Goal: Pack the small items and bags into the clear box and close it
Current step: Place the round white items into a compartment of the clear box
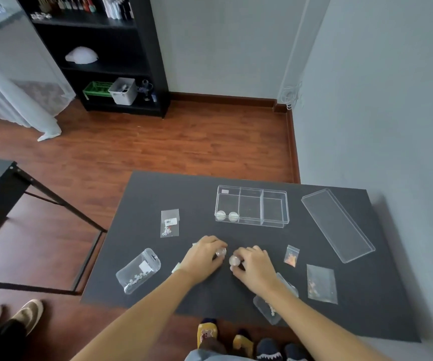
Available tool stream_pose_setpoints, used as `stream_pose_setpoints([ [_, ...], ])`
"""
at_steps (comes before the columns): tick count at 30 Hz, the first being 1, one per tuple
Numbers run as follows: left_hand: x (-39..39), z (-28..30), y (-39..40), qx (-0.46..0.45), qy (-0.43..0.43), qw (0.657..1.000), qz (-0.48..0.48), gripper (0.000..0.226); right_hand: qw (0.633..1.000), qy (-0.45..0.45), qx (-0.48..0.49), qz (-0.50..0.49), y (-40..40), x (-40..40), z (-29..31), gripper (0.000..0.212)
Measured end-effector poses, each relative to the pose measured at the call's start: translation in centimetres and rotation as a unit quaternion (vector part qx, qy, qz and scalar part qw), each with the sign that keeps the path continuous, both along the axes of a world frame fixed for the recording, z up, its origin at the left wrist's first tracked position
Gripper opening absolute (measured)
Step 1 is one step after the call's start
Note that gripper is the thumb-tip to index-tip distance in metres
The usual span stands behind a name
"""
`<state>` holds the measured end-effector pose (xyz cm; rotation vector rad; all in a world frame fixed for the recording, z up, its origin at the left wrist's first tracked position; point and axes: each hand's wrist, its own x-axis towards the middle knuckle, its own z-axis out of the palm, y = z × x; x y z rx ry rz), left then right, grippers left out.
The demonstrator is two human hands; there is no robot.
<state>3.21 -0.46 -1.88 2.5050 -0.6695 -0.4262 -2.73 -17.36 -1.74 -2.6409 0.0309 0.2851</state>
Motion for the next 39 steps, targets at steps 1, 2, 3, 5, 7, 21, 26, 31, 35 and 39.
stream_pose_setpoints([
  [1, 0.7, 0.3, 0.0, -0.024, -0.017, 0.999, 0.015, 0.029, 0.999, -0.013, 0.031, -0.029, -0.3, 0.3, 0.4, 0.022],
  [2, 1.8, 0.8, 0.0, -0.041, -0.034, 0.998, 0.028, 0.029, 0.997, -0.029, 0.053, -0.054, -0.6, 0.6, 0.8, 0.023],
  [3, 2.9, 1.3, -0.1, -0.054, -0.050, 0.997, 0.040, 0.028, 0.994, -0.043, 0.066, -0.075, -1.0, 1.1, 1.3, 0.026],
  [5, 5.6, 2.5, -0.8, -0.068, -0.068, 0.994, 0.053, 0.027, 0.989, -0.061, 0.080, -0.109, -1.8, 2.5, 2.4, 0.029],
  [7, 8.0, 3.4, -1.7, -0.063, -0.066, 0.994, 0.054, 0.027, 0.986, -0.069, 0.086, -0.127, -2.5, 4.2, 3.4, 0.028],
  [21, 14.2, 0.9, -5.8, 0.201, -0.114, 0.972, -0.043, 0.028, 0.990, -0.053, 0.055, -0.121, -4.9, 10.3, 4.3, 0.032],
  [26, 14.5, 0.6, -6.2, 0.233, -0.116, 0.964, -0.050, 0.030, 0.991, -0.041, 0.048, -0.114, -5.0, 11.0, 3.9, 0.031],
  [31, 14.4, 0.6, -6.1, 0.246, -0.106, 0.962, -0.048, 0.028, 0.993, -0.033, 0.037, -0.108, -4.8, 11.9, 3.6, 0.029],
  [35, 14.4, 0.6, -5.9, 0.248, -0.100, 0.962, -0.048, 0.023, 0.994, -0.031, 0.035, -0.101, -4.6, 12.6, 3.6, 0.030],
  [39, 14.3, 0.8, -5.4, 0.254, -0.107, 0.959, -0.067, 0.019, 0.995, -0.027, 0.027, -0.091, -4.3, 13.3, 3.4, 0.030],
])
